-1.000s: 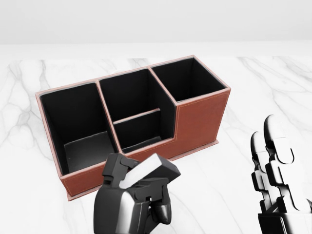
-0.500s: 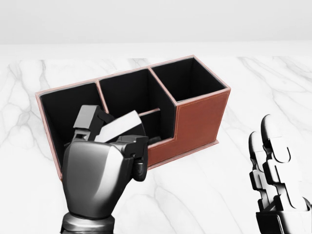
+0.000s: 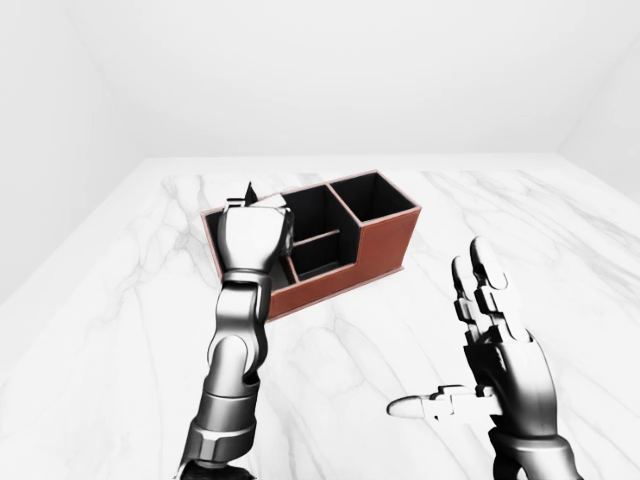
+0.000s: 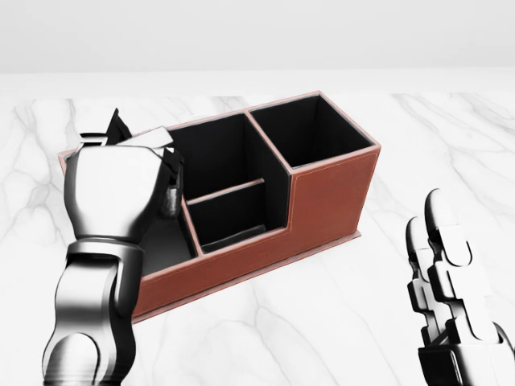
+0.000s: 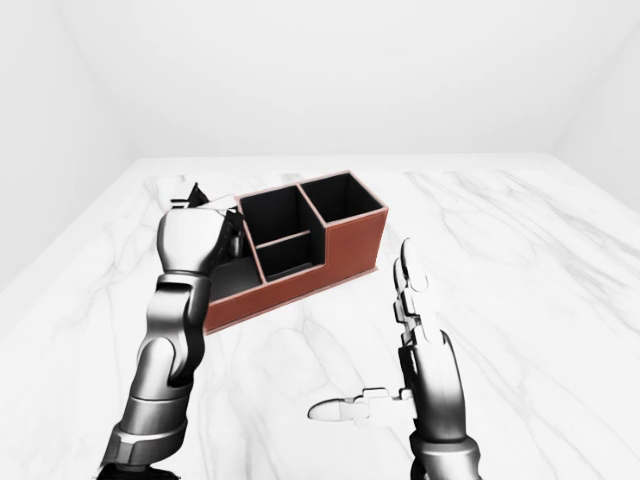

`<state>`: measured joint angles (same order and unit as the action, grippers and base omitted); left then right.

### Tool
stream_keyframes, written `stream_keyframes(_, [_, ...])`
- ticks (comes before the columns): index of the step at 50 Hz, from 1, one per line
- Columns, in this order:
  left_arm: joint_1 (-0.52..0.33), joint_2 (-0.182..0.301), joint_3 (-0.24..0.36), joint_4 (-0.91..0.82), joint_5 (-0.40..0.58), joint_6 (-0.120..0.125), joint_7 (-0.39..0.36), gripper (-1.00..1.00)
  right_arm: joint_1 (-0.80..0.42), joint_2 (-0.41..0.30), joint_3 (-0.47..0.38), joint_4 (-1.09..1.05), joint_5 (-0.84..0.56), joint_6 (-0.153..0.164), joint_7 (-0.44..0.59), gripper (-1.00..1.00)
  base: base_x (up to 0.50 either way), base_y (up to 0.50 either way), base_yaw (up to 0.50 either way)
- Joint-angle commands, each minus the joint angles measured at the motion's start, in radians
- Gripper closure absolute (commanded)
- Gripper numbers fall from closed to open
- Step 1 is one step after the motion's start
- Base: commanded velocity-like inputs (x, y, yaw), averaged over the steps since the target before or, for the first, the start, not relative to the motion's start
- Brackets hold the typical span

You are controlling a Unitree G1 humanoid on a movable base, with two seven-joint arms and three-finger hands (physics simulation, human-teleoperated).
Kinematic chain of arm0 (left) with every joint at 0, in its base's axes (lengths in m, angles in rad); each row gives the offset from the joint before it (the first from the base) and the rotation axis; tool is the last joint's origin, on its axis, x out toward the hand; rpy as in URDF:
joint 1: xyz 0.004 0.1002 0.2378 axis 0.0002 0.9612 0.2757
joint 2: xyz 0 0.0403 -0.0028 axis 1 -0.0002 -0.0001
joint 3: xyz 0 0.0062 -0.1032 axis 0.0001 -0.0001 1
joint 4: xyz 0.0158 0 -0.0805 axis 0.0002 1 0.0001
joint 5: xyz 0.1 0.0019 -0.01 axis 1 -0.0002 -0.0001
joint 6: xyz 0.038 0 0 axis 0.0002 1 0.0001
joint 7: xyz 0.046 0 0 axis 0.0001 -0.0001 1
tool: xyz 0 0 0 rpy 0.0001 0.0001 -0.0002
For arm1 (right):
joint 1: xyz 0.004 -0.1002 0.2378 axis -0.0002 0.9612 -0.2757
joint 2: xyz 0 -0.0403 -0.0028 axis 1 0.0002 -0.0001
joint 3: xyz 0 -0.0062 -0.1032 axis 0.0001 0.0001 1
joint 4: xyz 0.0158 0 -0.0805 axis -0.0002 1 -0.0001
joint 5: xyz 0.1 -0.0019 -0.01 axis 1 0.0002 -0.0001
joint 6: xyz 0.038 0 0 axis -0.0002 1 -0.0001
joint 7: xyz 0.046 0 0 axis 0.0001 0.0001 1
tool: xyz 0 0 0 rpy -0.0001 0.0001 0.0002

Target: Pick up the book and place it in the left compartment of the caddy.

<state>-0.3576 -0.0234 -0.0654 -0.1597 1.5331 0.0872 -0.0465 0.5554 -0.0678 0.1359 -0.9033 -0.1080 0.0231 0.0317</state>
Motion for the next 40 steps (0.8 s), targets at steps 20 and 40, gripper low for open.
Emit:
stream_keyframes(20, [-0.555, 0.209, 0.108, 1.087, -0.712, 0.000, 0.566, 1.00, -0.024, -0.001, 0.008, 0.006, -0.011, 0.029, -0.001, -1.00, 0.00, 0.00, 0.00])
stream_keyframes(40, [-0.608, 0.240, 0.059, 1.404, -0.779, 0.000, 0.570, 1.00, -0.031, -0.006, 0.011, 0.010, 0.005, 0.023, 0.011, -1.00, 0.00, 0.00, 0.00])
